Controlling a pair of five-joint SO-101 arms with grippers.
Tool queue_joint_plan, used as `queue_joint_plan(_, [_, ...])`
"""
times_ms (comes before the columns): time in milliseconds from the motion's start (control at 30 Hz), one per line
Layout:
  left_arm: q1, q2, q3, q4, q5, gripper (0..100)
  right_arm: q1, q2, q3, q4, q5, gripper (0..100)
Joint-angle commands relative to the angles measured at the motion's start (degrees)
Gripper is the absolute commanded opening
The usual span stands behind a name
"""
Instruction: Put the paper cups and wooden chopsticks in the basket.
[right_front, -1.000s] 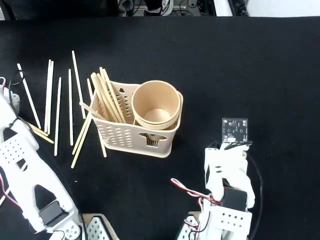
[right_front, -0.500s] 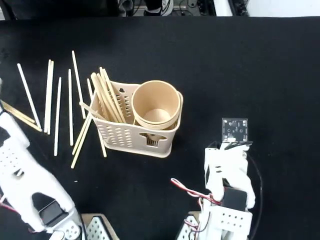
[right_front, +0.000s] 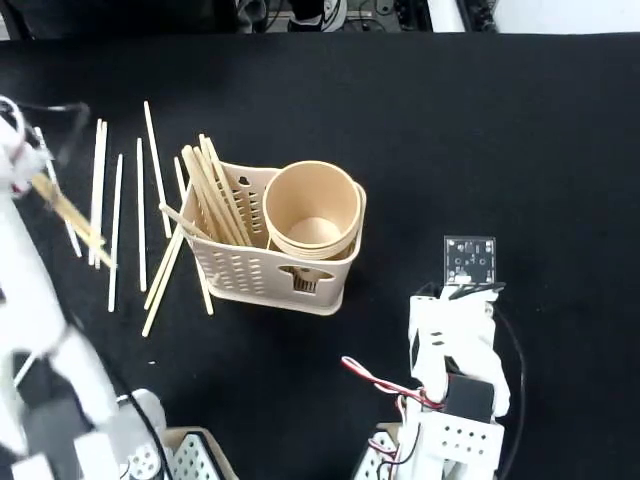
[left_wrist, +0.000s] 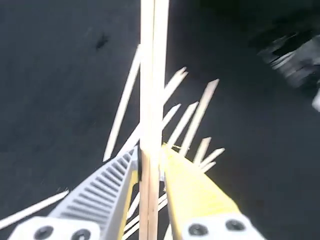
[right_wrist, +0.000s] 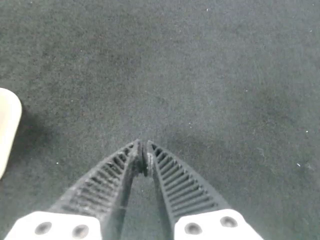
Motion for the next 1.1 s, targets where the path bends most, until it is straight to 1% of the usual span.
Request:
queue_joint_plan(0, [8.1, -19.7, 12.9, -13.2, -0.3, 3, -0.4, -3.9, -0.2, 0.4, -0.4, 1.5])
queue_joint_plan(167, [17.8, -40.8, 32.1, -32.4, -0.3, 3, -0.4, -3.9, -0.2, 0.4, -0.4, 1.5])
queue_joint_plan(367, [27.0, -64.4, 63.8, -61.2, -0.3, 3, -0.4, -3.9, -0.2, 0.4, -0.4, 1.5])
queue_joint_plan(433, [28.9, -69.7, 72.8, -68.0, -0.5, 3, -0.4, -3.9, -0.2, 0.4, -0.4, 1.5])
queue_joint_plan(467, [29.8, -71.2, 76.3, -69.5, -1.7, 3, -0.4, -3.9, -0.2, 0.4, -0.4, 1.5])
queue_joint_plan(600, [33.3, -72.4, 84.5, -69.9, -4.6, 3, -0.4, -3.9, -0.2, 0.4, -0.4, 1.5])
queue_joint_plan(867, [33.8, -72.4, 92.4, -70.2, -4.7, 3, -0.4, -3.9, -0.2, 0.4, -0.4, 1.5])
queue_joint_plan(900, [33.8, -72.4, 92.7, -69.9, -5.2, 4, -0.4, -3.9, -0.2, 0.4, -0.4, 1.5])
queue_joint_plan(967, [33.8, -72.4, 93.3, -69.6, -6.6, 10, -0.4, -3.9, -0.2, 0.4, -0.4, 1.5])
queue_joint_plan(1000, [33.6, -72.4, 93.1, -68.6, -6.7, 13, -0.4, -3.9, -0.2, 0.4, -0.4, 1.5])
queue_joint_plan(1067, [33.4, -72.4, 91.8, -64.8, -5.7, 16, -0.4, -3.9, -0.2, 0.4, -0.4, 1.5])
